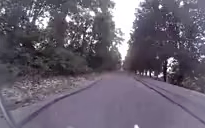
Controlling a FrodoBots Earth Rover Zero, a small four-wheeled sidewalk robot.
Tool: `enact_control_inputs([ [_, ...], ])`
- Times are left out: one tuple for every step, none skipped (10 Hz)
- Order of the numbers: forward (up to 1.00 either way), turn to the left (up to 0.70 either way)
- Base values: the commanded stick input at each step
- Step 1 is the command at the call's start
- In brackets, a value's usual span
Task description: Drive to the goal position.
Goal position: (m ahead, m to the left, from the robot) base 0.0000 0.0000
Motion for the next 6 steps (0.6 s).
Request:
enact_control_inputs([
  [0.27,0.0],
  [0.2,0.0],
  [0.12,0.0],
  [0.04,0.0],
  [0.0,0.0],
  [0.0,0.0],
])
